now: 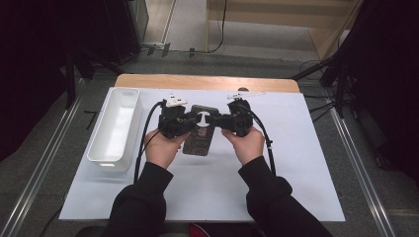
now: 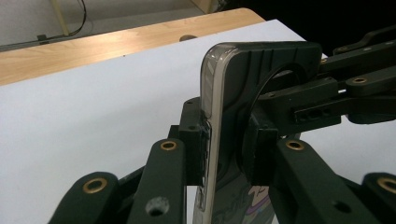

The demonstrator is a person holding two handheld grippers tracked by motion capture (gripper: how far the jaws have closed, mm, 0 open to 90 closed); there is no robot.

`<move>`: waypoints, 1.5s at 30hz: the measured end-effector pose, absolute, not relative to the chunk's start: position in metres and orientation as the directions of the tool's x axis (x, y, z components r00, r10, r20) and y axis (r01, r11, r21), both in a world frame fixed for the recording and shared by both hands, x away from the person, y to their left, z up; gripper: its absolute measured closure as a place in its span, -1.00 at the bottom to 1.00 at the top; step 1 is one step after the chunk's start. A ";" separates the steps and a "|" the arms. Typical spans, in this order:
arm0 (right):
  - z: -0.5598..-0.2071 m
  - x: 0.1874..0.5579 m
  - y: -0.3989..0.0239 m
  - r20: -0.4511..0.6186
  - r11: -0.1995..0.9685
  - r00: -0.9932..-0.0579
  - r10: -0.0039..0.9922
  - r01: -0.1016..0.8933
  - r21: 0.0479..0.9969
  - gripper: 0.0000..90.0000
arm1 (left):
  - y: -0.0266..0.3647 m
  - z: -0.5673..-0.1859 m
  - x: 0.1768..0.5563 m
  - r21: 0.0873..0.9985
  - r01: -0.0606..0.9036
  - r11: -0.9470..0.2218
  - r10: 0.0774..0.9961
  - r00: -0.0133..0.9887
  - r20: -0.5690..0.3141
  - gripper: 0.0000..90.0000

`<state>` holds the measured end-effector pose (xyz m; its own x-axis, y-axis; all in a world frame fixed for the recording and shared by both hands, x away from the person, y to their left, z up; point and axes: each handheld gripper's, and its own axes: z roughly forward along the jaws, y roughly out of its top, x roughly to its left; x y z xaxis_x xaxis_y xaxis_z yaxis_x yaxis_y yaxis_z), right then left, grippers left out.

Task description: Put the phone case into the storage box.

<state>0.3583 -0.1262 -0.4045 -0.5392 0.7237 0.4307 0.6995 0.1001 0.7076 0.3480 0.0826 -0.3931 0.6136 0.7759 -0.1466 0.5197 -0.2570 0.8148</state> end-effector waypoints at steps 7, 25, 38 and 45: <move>-0.404 0.358 -0.126 0.429 0.099 -0.537 0.727 0.700 0.707 0.51 | 0.083 -0.393 0.348 0.813 0.521 -0.259 0.777 0.612 -0.144 0.62; -0.403 0.358 -0.126 0.437 0.097 -0.540 0.719 0.700 0.707 0.53 | 0.083 -0.392 0.349 0.816 0.517 -0.256 0.787 0.602 -0.135 0.61; -0.403 0.357 -0.124 0.435 0.103 -0.547 0.715 0.698 0.709 0.52 | 0.080 -0.392 0.347 0.820 0.499 -0.279 0.806 0.586 -0.082 0.60; -0.403 0.357 -0.124 0.432 0.104 -0.558 0.709 0.689 0.718 0.32 | 0.083 -0.393 0.349 0.818 0.508 -0.268 0.795 0.596 -0.110 0.62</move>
<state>0.3574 -0.1236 -0.4029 -0.5577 0.7086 0.4323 0.6887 0.1042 0.7176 0.3492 0.0826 -0.3931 0.5963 0.7952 -0.1099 0.5085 -0.2682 0.8183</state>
